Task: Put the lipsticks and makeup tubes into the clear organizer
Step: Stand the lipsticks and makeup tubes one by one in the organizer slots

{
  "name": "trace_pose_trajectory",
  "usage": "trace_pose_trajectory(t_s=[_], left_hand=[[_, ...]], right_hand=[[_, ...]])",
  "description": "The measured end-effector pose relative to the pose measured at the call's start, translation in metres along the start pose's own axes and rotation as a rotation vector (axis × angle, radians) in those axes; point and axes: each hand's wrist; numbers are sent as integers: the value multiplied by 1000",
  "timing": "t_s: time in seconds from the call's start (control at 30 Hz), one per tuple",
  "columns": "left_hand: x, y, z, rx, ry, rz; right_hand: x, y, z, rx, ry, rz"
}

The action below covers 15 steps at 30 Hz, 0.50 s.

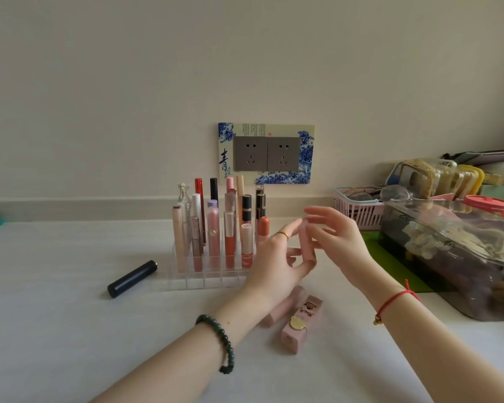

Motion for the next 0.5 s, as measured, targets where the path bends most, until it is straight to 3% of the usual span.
trace_pose_trajectory(t_s=[0.27, 0.5], left_hand=[[54, 33, -13, 61, 277, 64], [94, 49, -30, 51, 239, 120]], right_hand=[[-40, 19, -37, 116, -148, -135], [-78, 29, -51, 209, -146, -164]])
Point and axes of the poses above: each hand's wrist, its own y-axis away from the middle knuckle, its own x-axis out of the back of the hand, z = x × y, and after that the axes turned 3 degrees about x, right-handed
